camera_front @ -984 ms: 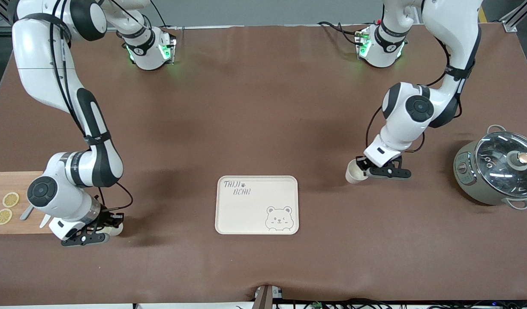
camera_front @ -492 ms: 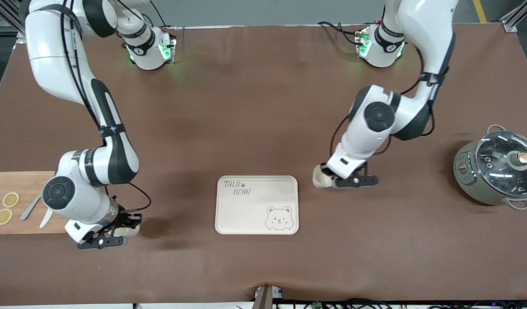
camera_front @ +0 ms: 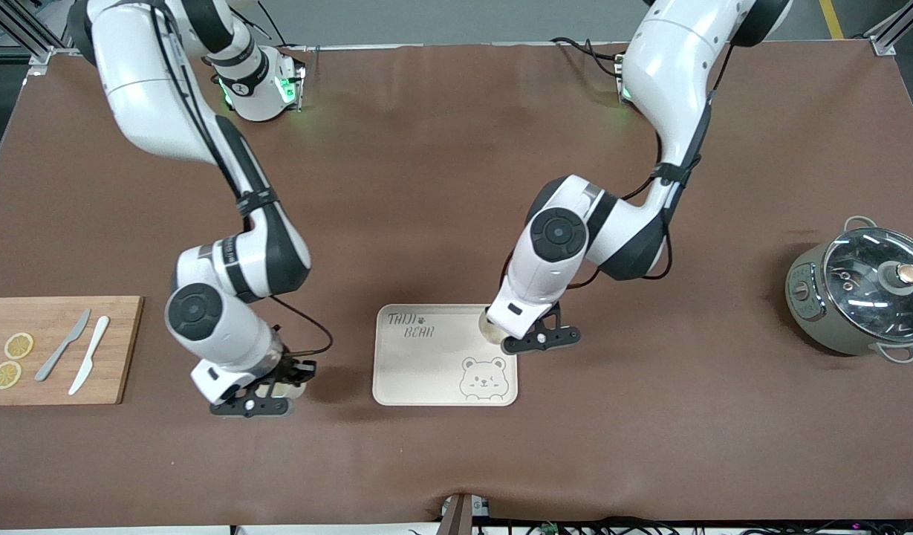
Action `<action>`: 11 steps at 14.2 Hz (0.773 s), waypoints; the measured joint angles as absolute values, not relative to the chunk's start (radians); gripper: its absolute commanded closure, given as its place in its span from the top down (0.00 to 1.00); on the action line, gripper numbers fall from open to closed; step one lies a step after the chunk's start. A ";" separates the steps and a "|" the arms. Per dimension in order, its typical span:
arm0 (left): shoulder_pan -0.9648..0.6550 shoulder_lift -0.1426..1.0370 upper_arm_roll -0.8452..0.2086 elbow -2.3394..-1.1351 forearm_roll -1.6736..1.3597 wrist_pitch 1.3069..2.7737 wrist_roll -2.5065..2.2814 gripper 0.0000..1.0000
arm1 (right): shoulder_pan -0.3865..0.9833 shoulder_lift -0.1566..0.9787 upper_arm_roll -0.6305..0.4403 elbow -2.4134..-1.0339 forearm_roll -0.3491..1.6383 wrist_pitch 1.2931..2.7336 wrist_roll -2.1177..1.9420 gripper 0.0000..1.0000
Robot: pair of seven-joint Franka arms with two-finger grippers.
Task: Place white IKEA cup upright on tray with both arms
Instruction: 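Carry both held cups over the white bear tray, then lower both cups upright onto the tray and open both grippers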
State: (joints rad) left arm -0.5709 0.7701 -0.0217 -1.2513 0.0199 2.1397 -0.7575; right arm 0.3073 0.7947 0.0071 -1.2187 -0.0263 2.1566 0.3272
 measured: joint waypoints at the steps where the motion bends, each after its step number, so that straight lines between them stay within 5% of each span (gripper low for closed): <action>1: -0.596 0.793 0.000 -1.233 0.020 2.141 -0.771 0.00 | 0.327 0.800 0.007 -1.209 -0.026 2.157 0.341 0.00; 10: -0.679 0.940 0.062 -1.189 0.020 2.294 -0.825 0.00 | 0.485 0.947 0.007 -1.068 -0.026 2.150 0.559 0.00; 11: -0.679 0.941 0.063 -1.188 0.020 2.294 -0.825 0.35 | 0.498 0.953 0.006 -1.064 -0.026 2.148 0.585 0.00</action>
